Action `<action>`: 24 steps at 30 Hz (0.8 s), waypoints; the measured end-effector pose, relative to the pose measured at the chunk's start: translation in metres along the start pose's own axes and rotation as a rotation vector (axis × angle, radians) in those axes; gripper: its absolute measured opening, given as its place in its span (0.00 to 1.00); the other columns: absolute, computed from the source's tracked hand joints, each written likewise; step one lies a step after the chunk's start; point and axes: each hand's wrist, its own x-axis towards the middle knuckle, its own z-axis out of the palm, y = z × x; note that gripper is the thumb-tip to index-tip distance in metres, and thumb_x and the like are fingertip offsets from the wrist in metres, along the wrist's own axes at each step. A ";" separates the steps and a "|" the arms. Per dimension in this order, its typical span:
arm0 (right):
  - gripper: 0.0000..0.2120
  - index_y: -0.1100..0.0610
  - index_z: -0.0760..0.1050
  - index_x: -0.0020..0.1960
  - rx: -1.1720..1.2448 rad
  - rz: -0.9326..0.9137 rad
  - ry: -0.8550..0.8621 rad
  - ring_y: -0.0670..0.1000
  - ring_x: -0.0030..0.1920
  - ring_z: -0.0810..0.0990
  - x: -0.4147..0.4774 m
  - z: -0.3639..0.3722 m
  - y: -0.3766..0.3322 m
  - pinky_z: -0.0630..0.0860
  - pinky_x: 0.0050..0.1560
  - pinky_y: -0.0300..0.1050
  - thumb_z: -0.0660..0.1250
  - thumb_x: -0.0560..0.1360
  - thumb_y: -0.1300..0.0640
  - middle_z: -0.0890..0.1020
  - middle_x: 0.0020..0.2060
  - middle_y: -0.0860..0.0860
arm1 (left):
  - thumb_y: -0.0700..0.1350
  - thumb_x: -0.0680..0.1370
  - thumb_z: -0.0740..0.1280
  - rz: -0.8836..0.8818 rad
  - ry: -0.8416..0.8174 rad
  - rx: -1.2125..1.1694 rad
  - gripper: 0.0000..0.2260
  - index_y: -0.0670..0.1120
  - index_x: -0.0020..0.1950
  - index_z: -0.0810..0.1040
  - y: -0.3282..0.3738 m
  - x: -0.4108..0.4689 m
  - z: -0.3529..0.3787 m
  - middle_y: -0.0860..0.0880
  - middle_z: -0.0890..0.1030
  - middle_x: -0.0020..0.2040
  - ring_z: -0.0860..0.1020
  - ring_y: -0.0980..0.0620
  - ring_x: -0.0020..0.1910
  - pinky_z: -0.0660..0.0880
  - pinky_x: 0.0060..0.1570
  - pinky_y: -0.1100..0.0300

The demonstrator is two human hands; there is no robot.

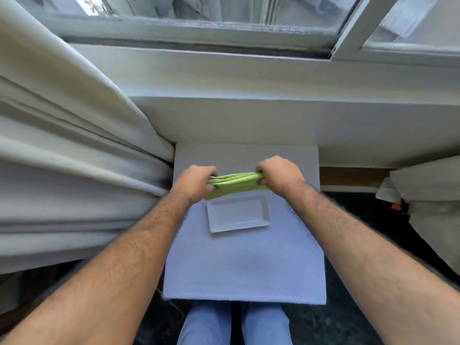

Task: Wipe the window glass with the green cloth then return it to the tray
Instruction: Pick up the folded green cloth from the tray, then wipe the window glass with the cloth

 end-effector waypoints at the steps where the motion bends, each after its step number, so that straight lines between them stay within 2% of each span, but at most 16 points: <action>1: 0.09 0.52 0.83 0.58 -0.015 -0.007 0.041 0.63 0.58 0.85 -0.008 -0.025 -0.002 0.82 0.54 0.53 0.74 0.78 0.53 0.86 0.55 0.57 | 0.46 0.75 0.76 0.016 0.025 -0.005 0.10 0.50 0.55 0.82 0.009 -0.006 -0.023 0.45 0.85 0.49 0.82 0.41 0.50 0.78 0.47 0.54; 4: 0.08 0.52 0.83 0.57 -0.051 -0.034 0.167 0.62 0.58 0.84 -0.032 -0.103 -0.009 0.81 0.52 0.52 0.72 0.79 0.54 0.86 0.54 0.56 | 0.47 0.74 0.78 0.083 0.108 -0.012 0.11 0.49 0.54 0.82 0.038 -0.022 -0.093 0.47 0.84 0.45 0.82 0.42 0.48 0.75 0.44 0.57; 7: 0.06 0.52 0.84 0.55 -0.086 -0.043 0.280 0.62 0.57 0.84 -0.065 -0.184 -0.022 0.78 0.49 0.50 0.73 0.79 0.55 0.86 0.53 0.55 | 0.46 0.73 0.79 0.148 0.212 -0.019 0.11 0.48 0.52 0.82 0.069 -0.042 -0.169 0.47 0.85 0.45 0.83 0.43 0.48 0.77 0.46 0.56; 9: 0.06 0.52 0.84 0.55 -0.097 -0.056 0.358 0.61 0.56 0.85 -0.087 -0.233 -0.031 0.79 0.50 0.50 0.73 0.79 0.54 0.86 0.53 0.55 | 0.46 0.72 0.80 0.193 0.285 -0.003 0.12 0.48 0.52 0.82 0.088 -0.056 -0.218 0.46 0.85 0.46 0.82 0.45 0.48 0.77 0.48 0.57; 13: 0.06 0.55 0.84 0.56 -0.129 -0.085 0.461 0.62 0.53 0.86 -0.131 -0.322 -0.049 0.81 0.53 0.52 0.71 0.81 0.56 0.86 0.52 0.57 | 0.47 0.73 0.79 0.273 0.353 0.056 0.10 0.50 0.53 0.85 0.124 -0.091 -0.312 0.51 0.82 0.42 0.80 0.48 0.45 0.80 0.48 0.54; 15: 0.06 0.56 0.84 0.56 -0.148 -0.107 0.515 0.61 0.52 0.86 -0.157 -0.366 -0.059 0.81 0.53 0.51 0.69 0.82 0.58 0.86 0.51 0.57 | 0.46 0.74 0.79 0.312 0.403 0.069 0.11 0.50 0.55 0.86 0.142 -0.113 -0.357 0.51 0.83 0.43 0.80 0.50 0.45 0.78 0.48 0.58; 18: 0.07 0.58 0.83 0.56 -0.204 -0.136 0.616 0.62 0.52 0.86 -0.194 -0.431 -0.074 0.78 0.50 0.50 0.67 0.83 0.59 0.87 0.51 0.59 | 0.44 0.74 0.79 0.369 0.522 0.044 0.11 0.48 0.56 0.87 0.167 -0.147 -0.424 0.50 0.83 0.44 0.80 0.49 0.45 0.74 0.48 0.61; 22: 0.08 0.59 0.83 0.59 -0.242 -0.181 0.781 0.63 0.55 0.85 -0.250 -0.510 -0.095 0.80 0.54 0.52 0.69 0.82 0.59 0.87 0.53 0.61 | 0.42 0.73 0.80 0.463 0.712 -0.054 0.13 0.42 0.56 0.86 0.199 -0.200 -0.501 0.43 0.86 0.49 0.82 0.44 0.49 0.78 0.52 0.53; 24: 0.08 0.59 0.83 0.59 -0.235 -0.208 0.857 0.62 0.55 0.85 -0.275 -0.544 -0.103 0.80 0.57 0.52 0.70 0.82 0.58 0.87 0.53 0.60 | 0.41 0.73 0.80 0.512 0.800 -0.126 0.13 0.39 0.55 0.86 0.211 -0.224 -0.534 0.40 0.86 0.48 0.81 0.43 0.48 0.78 0.52 0.53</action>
